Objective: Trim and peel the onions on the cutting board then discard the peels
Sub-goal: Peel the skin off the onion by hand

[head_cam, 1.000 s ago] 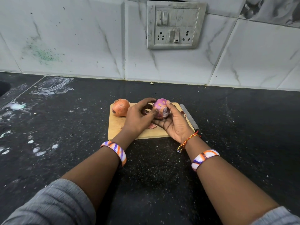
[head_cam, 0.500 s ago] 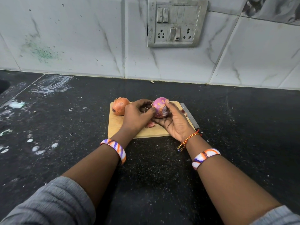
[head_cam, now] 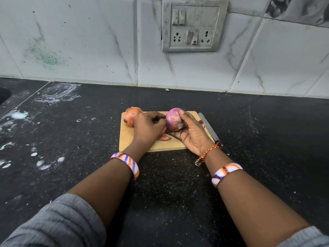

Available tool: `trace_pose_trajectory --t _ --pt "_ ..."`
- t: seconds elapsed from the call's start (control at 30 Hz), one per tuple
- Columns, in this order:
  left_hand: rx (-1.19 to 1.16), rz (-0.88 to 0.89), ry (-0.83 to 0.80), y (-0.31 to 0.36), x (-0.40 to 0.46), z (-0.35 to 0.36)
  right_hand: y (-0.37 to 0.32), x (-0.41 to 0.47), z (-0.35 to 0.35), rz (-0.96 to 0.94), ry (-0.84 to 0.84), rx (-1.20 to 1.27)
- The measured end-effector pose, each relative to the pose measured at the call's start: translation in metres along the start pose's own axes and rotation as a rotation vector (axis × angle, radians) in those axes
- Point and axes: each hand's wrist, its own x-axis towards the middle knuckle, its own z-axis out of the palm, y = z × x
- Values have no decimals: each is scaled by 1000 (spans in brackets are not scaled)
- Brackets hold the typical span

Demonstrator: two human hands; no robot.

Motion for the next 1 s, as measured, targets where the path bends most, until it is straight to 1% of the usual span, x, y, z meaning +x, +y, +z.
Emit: trace_pose_trajectory --t 0.07,0.13,0.2,0.4,0.53,0.63,0.7,0.77,0.83,0.93,1.0 --pt "-14 -31 -4 -1 2 1 0 0 0 -2 2 7" --pt "-76 -51 -37 -1 3 2 -1 -1 1 -2 -4 28" --pt "-100 -39 -77 -1 2 3 -1 -1 1 1 -4 45" --pt "-1 136 -27 -4 0 3 1 1 1 4 22 109" --pt "26 107 -78 -3 -1 4 0 0 1 -19 20 16" --pt "132 104 -44 -2 0 4 -2 -3 1 -7 35 104" --pt "101 71 -27 -4 1 3 -3 -5 1 -6 29 156" --pt "-3 70 -65 -3 0 2 -3 -5 1 -1 27 167" --pt "-89 106 -142 -1 -2 1 -2 -3 0 10 21 166" --pt "-127 155 -256 3 -4 2 -2 -4 0 19 -3 124" --pt "-139 115 -263 3 -4 2 -2 -5 0 25 -23 103"
